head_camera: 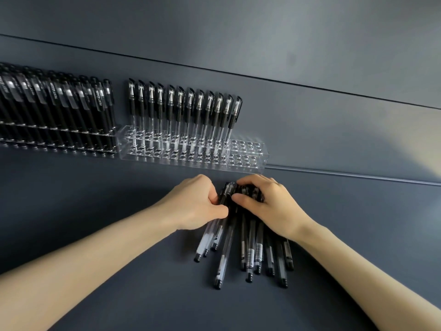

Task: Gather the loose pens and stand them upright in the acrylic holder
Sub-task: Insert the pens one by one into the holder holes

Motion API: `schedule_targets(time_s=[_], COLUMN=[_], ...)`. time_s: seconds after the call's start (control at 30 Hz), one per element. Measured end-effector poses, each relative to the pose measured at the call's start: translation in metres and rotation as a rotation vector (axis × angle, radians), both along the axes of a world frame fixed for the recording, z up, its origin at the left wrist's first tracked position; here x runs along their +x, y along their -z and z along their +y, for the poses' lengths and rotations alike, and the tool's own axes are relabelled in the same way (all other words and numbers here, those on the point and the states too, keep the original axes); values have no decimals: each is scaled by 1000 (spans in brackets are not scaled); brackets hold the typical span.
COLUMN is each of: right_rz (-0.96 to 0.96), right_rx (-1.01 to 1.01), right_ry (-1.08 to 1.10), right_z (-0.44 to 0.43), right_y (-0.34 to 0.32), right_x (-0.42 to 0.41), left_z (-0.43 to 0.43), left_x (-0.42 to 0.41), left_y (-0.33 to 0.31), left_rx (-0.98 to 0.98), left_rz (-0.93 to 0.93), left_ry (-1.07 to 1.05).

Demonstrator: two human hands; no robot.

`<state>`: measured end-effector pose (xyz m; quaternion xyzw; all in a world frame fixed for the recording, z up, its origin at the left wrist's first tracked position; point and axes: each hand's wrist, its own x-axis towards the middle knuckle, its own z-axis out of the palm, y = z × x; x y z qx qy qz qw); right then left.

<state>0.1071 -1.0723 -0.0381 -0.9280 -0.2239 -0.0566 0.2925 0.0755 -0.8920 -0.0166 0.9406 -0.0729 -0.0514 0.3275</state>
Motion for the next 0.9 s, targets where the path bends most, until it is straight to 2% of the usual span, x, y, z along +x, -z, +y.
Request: schedule_targets(time_s=[0.13,0.27,0.33,0.4,0.47,0.53,0.63,0.73,0.8,0.9], right_rz=[19,19,54,150,179,150,137,182,218,200], right_rx=[44,58,191,469,662,767,889,979,1044,1040], right_ry=[7,17,14,-40,-72,-96,-123,-127,-122,-81], right_z=[1,0,3,11,21,29,34,35,35,35], right_y=[-1,-4,-11,-21,-32,-40,-51,-58,-60,-63], right_x=[-2,-3,-3,-2,-2,-1,4,9,11,13], left_z=[0,9,15,18,15,11,9,11,11,6], left_x=[0,-3,-4,-3,-6,-8,-8,-3,1,9], left_y=[1,-2,-4,-8,-12,-14,-14,-15,-15,-15], left_rx=[0,-134,-246,-443,-640,-696,-761,-894,-913,-931], left_rz=[-2,17,34,53,94,56,-64,-53,-81,-127], left_ry=[22,0,-22,-34,5,42,-5,-32,-47,-83])
